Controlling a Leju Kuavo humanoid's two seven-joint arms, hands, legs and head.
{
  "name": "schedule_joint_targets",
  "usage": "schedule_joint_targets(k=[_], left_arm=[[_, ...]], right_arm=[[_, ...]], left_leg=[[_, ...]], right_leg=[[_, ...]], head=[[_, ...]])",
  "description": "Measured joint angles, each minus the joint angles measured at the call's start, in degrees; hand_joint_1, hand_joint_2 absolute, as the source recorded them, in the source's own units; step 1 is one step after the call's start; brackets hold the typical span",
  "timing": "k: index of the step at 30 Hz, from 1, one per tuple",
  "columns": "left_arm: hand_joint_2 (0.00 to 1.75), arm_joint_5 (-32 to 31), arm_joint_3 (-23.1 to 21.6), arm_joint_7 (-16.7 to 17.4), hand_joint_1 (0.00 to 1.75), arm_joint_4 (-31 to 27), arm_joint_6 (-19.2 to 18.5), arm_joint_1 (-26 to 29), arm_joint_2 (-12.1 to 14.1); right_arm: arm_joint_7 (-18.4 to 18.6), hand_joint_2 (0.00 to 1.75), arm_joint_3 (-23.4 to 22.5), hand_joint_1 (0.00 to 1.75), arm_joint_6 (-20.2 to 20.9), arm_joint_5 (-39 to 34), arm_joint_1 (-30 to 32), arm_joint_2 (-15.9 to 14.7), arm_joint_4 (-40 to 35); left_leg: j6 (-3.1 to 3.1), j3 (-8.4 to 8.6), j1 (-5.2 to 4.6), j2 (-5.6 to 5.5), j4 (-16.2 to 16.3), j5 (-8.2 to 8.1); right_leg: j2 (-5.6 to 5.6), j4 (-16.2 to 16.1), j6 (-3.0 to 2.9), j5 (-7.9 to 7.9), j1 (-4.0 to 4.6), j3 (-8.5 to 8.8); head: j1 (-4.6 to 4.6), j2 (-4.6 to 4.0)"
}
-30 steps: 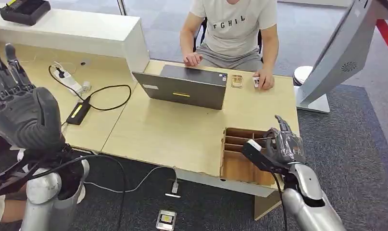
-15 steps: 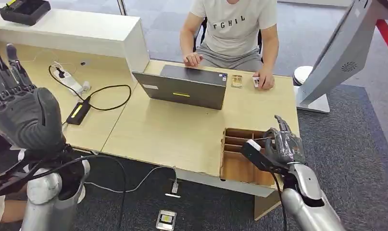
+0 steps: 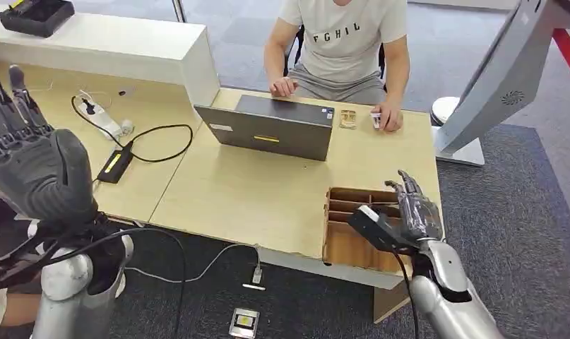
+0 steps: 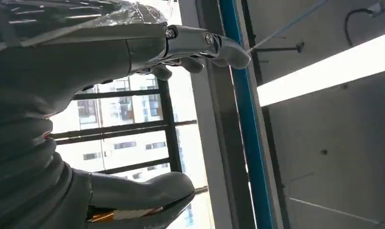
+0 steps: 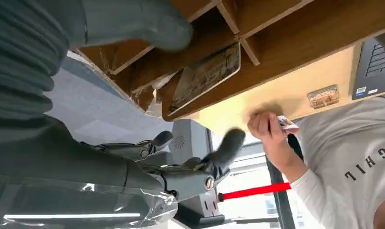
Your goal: Pass the card to the sensor for recognition and then transmit it.
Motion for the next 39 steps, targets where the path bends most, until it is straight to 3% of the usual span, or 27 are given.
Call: schedule_joint_targets(k=[4,6,7,8,9,10,11,12,39], left_arm=[[1.75,-0.09,-0.02,-0.07,0.00,0.00,0.17,0.01,0.00],[1.75,-0.09,-0.02,-0.07,0.00,0.00,0.20,0.04,0.00],[1.75,-0.09,-0.02,-0.07,0.00,0.00,0.20,0.05,0.00],[1.75,-0.09,-0.02,-0.07,0.00,0.00,0.20,0.06,0.00],[1.75,-0.09,-0.02,-0.07,0.00,0.00,0.20,0.08,0.00],[1.75,-0.09,-0.02,-0.07,0.00,0.00,0.22,0.11,0.00],[1.75,-0.11,-0.02,-0.07,0.00,0.00,0.24,0.15,0.00],[1.75,-0.13,-0.02,-0.07,0.00,0.00,0.35,0.18,0.00],[1.75,-0.22,-0.15,-0.07,0.00,0.00,1.07,0.26,-0.02]], right_arm=[[-0.09,1.75,0.22,0.21,0.02,-0.09,-0.24,0.28,0.44],[-0.09,1.75,0.26,0.40,0.02,-0.15,-0.29,0.35,0.48],[-0.09,1.75,0.28,0.40,0.07,-0.15,-0.32,0.39,0.50],[-0.09,1.75,0.33,0.68,0.07,-0.15,-0.34,0.42,0.52],[-0.15,1.75,0.35,1.24,0.07,-0.15,-0.37,0.46,0.59],[-0.17,1.75,0.39,1.40,0.07,-0.13,-0.42,0.48,0.72],[-0.17,1.75,0.44,1.66,0.07,-0.15,-0.44,0.50,0.81],[-0.17,1.75,0.46,1.75,0.07,-0.15,-0.46,0.50,0.87],[-0.24,1.75,0.70,1.75,-0.04,-0.94,-1.30,0.81,1.86]], left_leg=[[0.00,0.00,0.00,0.00,0.00,0.00],[0.00,0.00,0.00,0.00,0.00,0.00],[0.00,0.00,0.00,0.00,0.00,0.00],[0.00,0.00,0.00,0.00,0.00,0.00],[0.00,0.00,0.00,0.00,0.00,0.00],[0.00,0.00,0.00,0.00,0.00,0.00],[0.00,0.00,0.00,0.00,0.00,0.00],[0.00,0.00,0.00,0.00,0.00,0.00],[0.00,0.01,0.00,0.00,0.00,0.00]], right_leg=[[0.00,0.00,0.00,0.00,0.00,0.00],[0.00,0.00,0.00,0.00,0.00,0.00],[0.00,0.00,0.00,0.00,0.00,0.00],[0.00,0.00,0.00,0.00,0.00,0.00],[0.00,0.00,0.00,0.00,0.00,0.00],[0.00,0.00,0.00,0.00,0.00,0.00],[0.00,0.00,0.00,0.00,0.00,0.00],[0.00,0.00,0.00,0.00,0.00,0.00],[0.00,0.00,0.00,0.00,0.00,0.00]], head=[[0.00,0.00],[0.02,0.00],[0.00,0.00],[0.00,0.00],[0.00,0.00],[0.00,0.00],[0.00,0.00],[0.02,0.00],[0.00,0.00]])
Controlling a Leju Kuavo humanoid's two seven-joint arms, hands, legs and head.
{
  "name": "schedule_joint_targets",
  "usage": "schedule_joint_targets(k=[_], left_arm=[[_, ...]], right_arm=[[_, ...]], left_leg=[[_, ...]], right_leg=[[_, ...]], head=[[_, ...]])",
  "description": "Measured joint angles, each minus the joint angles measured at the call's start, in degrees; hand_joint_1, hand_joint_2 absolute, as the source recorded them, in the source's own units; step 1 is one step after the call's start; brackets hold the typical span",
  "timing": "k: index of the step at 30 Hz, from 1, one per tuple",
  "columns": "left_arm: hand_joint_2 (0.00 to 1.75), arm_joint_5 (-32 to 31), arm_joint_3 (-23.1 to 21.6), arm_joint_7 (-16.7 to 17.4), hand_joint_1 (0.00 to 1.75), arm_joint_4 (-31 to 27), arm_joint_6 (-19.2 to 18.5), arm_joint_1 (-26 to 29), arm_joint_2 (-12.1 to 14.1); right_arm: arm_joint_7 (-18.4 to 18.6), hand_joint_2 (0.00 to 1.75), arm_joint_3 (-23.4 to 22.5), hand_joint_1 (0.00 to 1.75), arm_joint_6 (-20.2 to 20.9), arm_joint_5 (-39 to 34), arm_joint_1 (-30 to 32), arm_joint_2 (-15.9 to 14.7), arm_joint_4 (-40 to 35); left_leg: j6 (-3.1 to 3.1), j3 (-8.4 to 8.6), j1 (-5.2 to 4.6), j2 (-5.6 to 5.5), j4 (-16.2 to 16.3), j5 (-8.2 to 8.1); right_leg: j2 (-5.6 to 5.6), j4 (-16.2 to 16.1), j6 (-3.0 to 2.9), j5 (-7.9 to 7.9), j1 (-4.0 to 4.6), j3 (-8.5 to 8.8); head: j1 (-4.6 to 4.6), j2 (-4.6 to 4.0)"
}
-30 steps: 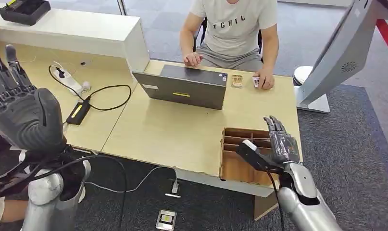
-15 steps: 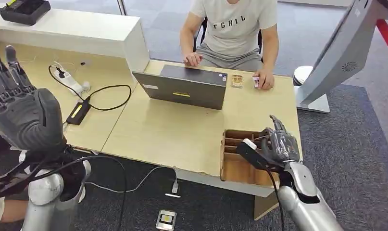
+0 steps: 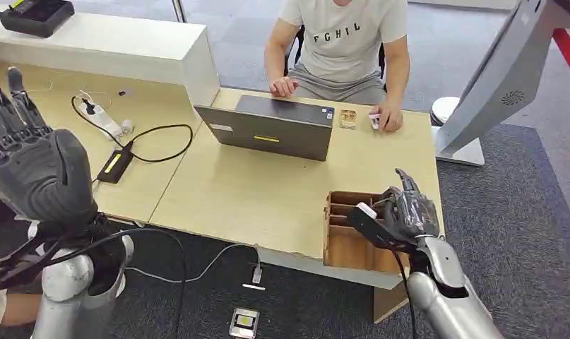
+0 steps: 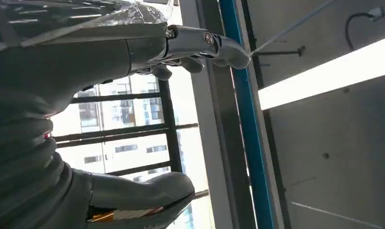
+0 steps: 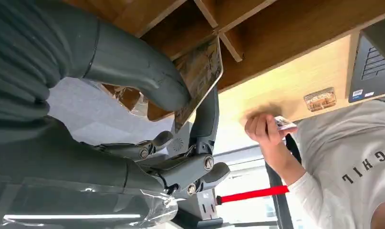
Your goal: Pass the card to the sensor for recognition and then transmit it.
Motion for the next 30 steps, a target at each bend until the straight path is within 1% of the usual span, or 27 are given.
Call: schedule_joint_targets(k=[5,8,10,19,26,30], left_arm=[[1.75,-0.20,-0.09,-0.04,0.00,0.00,0.85,0.14,0.00],[1.75,-0.37,-0.11,-0.35,0.00,0.00,0.96,0.27,0.00],[1.75,-0.37,-0.11,-0.35,0.00,0.00,0.94,0.38,0.00],[1.75,-0.31,-0.04,-0.35,0.00,0.00,0.66,0.56,0.02],[1.75,-0.35,0.20,-0.31,0.00,0.00,0.48,0.98,0.02],[1.75,-0.37,0.20,-0.46,0.00,0.00,0.26,1.06,0.00]], right_arm=[[0.22,1.75,-0.02,1.75,-0.59,-0.09,-0.09,-0.02,-0.11],[1.42,1.75,-0.26,1.75,-1.68,-0.09,-0.08,-0.33,-1.42],[2.31,1.75,-0.81,1.75,-2.67,-0.04,-0.14,-0.81,-3.10],[5.66,1.75,-4.13,1.75,-4.39,1.51,0.20,-3.93,-12.94],[6.05,1.75,-6.03,1.75,-4.94,2.19,0.98,-4.79,-19.28],[4.83,1.75,-6.27,1.75,-5.03,1.40,0.13,-4.70,-20.37]], left_leg=[[0.00,0.00,0.00,0.00,0.00,0.00],[0.00,0.00,0.00,0.00,0.01,0.00],[0.00,0.00,0.00,0.00,0.01,0.00],[0.00,0.02,-0.01,0.01,0.02,0.00],[0.00,0.01,0.00,0.01,0.01,0.00],[0.00,-0.01,0.00,0.01,0.01,0.00]], right_leg=[[0.00,0.00,0.00,0.00,0.00,0.00],[0.00,0.00,0.00,0.00,0.00,0.00],[0.00,0.00,0.00,0.00,0.00,0.00],[0.00,0.00,0.00,0.00,-0.01,0.00],[0.00,0.00,0.00,0.00,0.00,0.00],[0.00,0.00,0.00,0.01,-0.01,0.01]], head=[[0.00,0.00],[0.02,0.00],[0.02,0.00],[0.00,0.00],[0.00,0.00],[0.00,0.00]])
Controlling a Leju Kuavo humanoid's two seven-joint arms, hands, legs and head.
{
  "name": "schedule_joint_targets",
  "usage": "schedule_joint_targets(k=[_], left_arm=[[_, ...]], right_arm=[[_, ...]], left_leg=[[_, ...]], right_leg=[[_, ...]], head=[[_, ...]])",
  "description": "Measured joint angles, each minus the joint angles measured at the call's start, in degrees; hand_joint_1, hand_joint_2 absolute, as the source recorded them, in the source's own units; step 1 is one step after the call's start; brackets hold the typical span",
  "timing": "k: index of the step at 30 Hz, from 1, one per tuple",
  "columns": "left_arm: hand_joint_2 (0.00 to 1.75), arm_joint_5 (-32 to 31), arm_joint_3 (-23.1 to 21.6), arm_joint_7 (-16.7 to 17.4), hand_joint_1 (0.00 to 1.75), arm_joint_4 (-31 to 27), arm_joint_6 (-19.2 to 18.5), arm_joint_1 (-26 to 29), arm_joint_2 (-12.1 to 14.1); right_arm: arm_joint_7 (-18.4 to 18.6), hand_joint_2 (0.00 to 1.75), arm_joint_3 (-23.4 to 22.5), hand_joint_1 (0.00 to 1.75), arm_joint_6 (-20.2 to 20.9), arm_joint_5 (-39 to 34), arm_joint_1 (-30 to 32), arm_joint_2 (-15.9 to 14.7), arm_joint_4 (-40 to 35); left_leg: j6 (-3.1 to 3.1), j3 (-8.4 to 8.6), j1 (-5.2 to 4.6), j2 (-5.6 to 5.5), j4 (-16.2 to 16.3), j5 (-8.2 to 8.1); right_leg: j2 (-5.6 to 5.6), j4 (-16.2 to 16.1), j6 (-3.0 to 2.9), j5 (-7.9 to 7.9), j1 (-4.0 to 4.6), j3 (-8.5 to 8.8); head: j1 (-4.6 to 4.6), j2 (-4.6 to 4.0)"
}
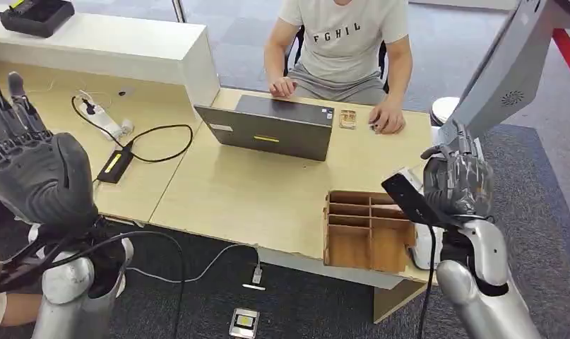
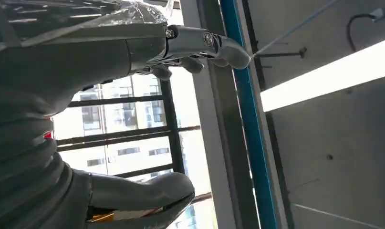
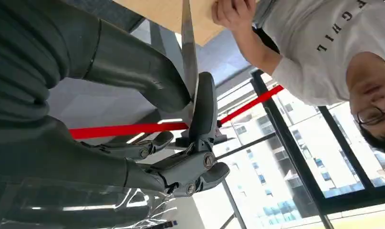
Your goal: Pass the card to the sensor for recognition and then transmit it.
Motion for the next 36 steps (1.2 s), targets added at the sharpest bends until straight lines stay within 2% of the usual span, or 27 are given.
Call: schedule_joint_targets(k=[5,9,14,22,28,36], left_arm=[[1.75,0.63,-0.02,-0.37,0.00,0.00,-0.70,-0.19,0.00],[1.75,1.75,-0.09,-0.52,0.00,0.20,-2.05,-1.62,-0.22],[1.75,2.45,-0.22,-1.16,0.00,0.96,-2.97,-3.25,-0.79],[1.75,4.26,-0.33,-1.49,0.00,1.97,-4.46,-4.41,-1.29],[1.75,5.18,-0.39,-1.79,0.00,3.02,-5.77,-5.34,-1.51],[1.75,5.84,-0.42,-1.79,0.00,4.18,-7.19,-5.93,-1.64]], right_arm=[[-1.84,1.75,0.24,1.75,0.42,-1.86,-3.37,0.72,0.59],[-3.02,1.75,0.90,1.75,0.22,-3.54,-8.22,2.43,3.49],[-4.15,1.75,2.30,1.75,-1.01,-2.76,-15.53,5.34,10.91],[-3.10,1.75,5.31,1.75,-1.64,1.09,-24.00,9.58,24.53],[-2.03,1.75,7.68,1.75,-1.27,4.26,-26.34,11.89,32.24],[-0.55,1.75,10.54,1.75,-0.07,7.49,-28.01,14.78,38.21]], left_leg=[[0.00,-0.01,0.00,0.01,0.00,0.00],[-0.02,-0.01,0.00,0.00,0.00,0.02],[-0.03,-0.01,0.01,-0.01,0.00,0.04],[-0.03,-0.02,0.01,-0.02,0.01,0.03],[-0.03,-0.02,0.00,0.00,0.01,0.03],[-0.03,-0.01,0.01,-0.01,0.01,0.03]], right_leg=[[0.00,0.00,0.01,0.02,-0.01,-0.01],[0.00,0.00,0.01,0.02,0.00,0.00],[0.00,0.02,-0.01,0.04,0.00,-0.02],[-0.01,0.02,-0.01,0.03,0.00,-0.02],[0.00,0.03,-0.01,0.03,0.00,-0.03],[0.00,0.03,-0.01,0.03,0.02,-0.05]], head=[[0.02,0.00],[0.00,0.00],[0.00,0.00],[0.00,0.00],[0.00,0.00],[0.02,0.00]])
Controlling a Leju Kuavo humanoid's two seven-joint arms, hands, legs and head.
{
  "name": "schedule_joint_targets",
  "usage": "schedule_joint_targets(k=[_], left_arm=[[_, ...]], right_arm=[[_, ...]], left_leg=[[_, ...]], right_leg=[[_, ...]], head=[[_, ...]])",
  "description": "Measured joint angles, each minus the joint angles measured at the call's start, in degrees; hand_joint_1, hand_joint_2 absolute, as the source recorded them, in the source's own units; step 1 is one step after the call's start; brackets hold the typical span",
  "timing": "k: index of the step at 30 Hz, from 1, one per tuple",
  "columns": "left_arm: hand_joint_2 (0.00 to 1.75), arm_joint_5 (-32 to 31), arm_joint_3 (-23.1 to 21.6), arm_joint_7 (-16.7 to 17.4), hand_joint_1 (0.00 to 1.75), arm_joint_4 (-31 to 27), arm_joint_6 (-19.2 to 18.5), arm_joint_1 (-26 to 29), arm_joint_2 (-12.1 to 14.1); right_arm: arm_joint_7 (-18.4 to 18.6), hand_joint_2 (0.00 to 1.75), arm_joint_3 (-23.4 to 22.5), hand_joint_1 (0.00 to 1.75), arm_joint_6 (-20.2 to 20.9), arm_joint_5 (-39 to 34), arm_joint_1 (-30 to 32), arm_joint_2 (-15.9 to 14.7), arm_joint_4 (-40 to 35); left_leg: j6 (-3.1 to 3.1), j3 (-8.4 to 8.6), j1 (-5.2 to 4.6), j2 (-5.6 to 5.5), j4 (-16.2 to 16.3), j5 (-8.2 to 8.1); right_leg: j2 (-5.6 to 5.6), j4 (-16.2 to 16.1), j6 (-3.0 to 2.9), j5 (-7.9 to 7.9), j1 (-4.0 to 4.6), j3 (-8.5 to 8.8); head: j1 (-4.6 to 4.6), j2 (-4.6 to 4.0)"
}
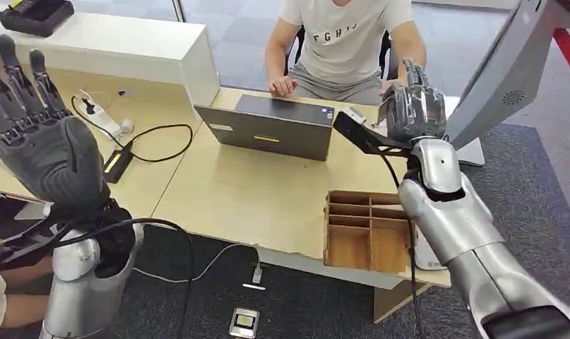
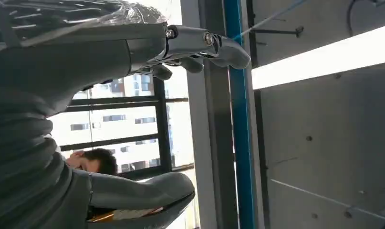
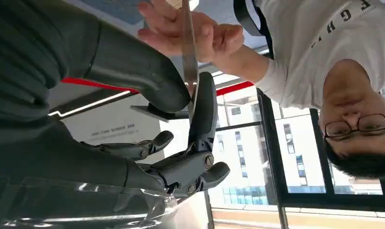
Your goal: Pass the card to the sensor for recognition and then transmit it.
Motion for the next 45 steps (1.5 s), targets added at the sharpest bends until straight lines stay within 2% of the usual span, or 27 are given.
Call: schedule_joint_targets(k=[15,29,30,31,36,38,40,42,45], left_arm=[[1.75,0.28,0.13,0.00,0.00,1.33,-0.46,-0.35,-0.07],[1.75,-0.20,0.28,0.02,0.00,1.38,0.04,-0.37,-0.11],[1.75,-0.22,0.28,0.02,0.00,1.38,0.07,-0.37,-0.11],[1.75,-0.22,0.31,0.02,0.00,1.38,0.15,-0.37,-0.11],[1.75,-0.37,0.52,0.00,0.00,1.44,-0.02,-0.36,-0.20],[1.75,-0.61,0.66,-0.07,0.00,1.51,-0.44,-0.36,-0.26],[1.75,-1.16,1.03,-0.09,0.00,1.53,-0.68,-0.29,-0.42],[1.75,-2.05,1.62,-0.09,0.00,1.53,-0.76,0.06,-0.59],[1.75,-3.32,2.32,0.07,0.00,1.31,-0.46,1.21,-0.59]], right_arm=[[0.09,1.75,2.10,1.75,0.68,1.35,-0.62,2.73,4.98],[-0.04,1.75,3.04,1.75,0.61,1.66,-0.78,3.39,7.78],[-0.04,1.75,3.06,1.20,0.61,1.81,-0.78,3.39,7.87],[-0.04,1.75,3.08,0.00,0.63,2.16,-0.81,3.39,8.06],[-0.22,1.75,3.28,0.00,-0.07,2.07,-0.81,3.36,9.00],[-1.51,1.75,3.30,0.00,-1.86,0.83,-0.76,3.26,9.16],[-3.94,1.75,3.04,0.00,-5.36,-1.51,-0.52,3.17,9.00],[-6.55,1.75,2.18,0.00,-8.62,-3.92,0.44,2.91,7.32],[-8.26,1.75,0.59,0.00,-10.19,-5.77,4.56,2.16,0.47]], left_leg=[[0.00,0.01,0.00,0.01,0.01,0.00],[0.00,0.01,0.00,0.00,0.01,0.00],[0.00,0.00,0.00,0.00,0.01,0.00],[0.00,0.01,0.00,0.00,0.01,0.00],[0.00,0.01,-0.01,0.01,0.01,0.00],[0.00,0.01,-0.01,0.01,0.02,0.00],[0.00,0.02,-0.01,0.03,0.02,0.00],[0.00,0.03,-0.01,0.02,0.02,0.00],[-0.01,0.04,0.00,0.01,0.01,-0.01]], right_leg=[[0.00,0.00,0.00,0.00,0.00,0.00],[0.00,0.00,0.00,0.00,0.00,0.00],[0.00,0.00,0.00,0.00,0.00,0.00],[0.00,0.00,0.00,0.00,0.00,0.00],[0.00,0.00,0.00,0.00,0.00,0.00],[0.00,0.00,0.00,0.00,0.00,0.00],[0.01,0.00,0.00,0.00,0.00,0.00],[0.01,0.00,0.00,0.00,0.00,0.01],[0.01,0.00,0.00,0.00,0.01,0.01]], head=[[-0.02,0.00],[-0.02,0.00],[0.00,0.00],[-0.02,0.00],[0.00,0.00],[0.00,0.00],[0.00,0.00],[0.00,0.00],[-0.02,0.00]])
